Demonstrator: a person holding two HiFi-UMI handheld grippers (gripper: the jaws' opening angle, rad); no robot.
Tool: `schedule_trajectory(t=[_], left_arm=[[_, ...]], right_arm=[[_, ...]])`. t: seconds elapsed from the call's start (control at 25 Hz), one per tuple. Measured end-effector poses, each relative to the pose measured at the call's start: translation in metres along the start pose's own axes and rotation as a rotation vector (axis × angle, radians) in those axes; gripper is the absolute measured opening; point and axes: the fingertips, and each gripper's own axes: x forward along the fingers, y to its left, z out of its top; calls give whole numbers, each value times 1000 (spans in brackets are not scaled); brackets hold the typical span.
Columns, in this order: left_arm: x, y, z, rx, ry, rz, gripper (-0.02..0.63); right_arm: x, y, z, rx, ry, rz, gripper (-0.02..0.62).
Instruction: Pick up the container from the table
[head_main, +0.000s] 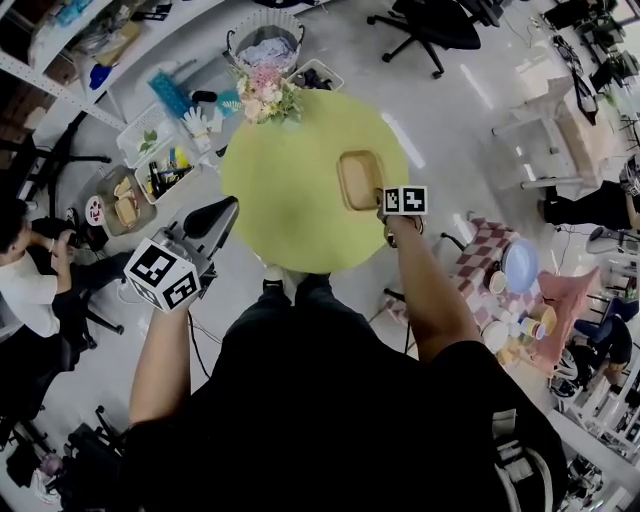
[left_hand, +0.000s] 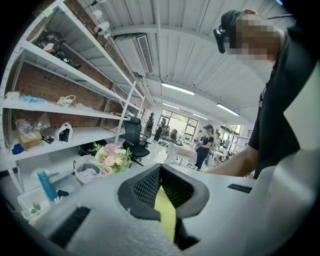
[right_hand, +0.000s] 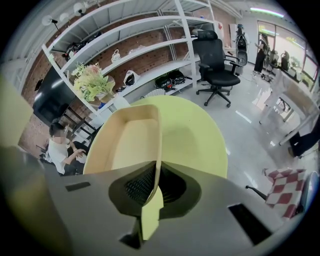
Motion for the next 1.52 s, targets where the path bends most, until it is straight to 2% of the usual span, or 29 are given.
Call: schedule_trajectory(t=[0.68, 1.52], left_arm=[[-13, -7, 21, 70, -13, -98, 17], [-35, -40, 19, 143, -6, -237, 17]], right_arm=[[-56, 32, 1, 32, -62, -19, 12], [-143, 74, -36, 67, -159, -14, 11]])
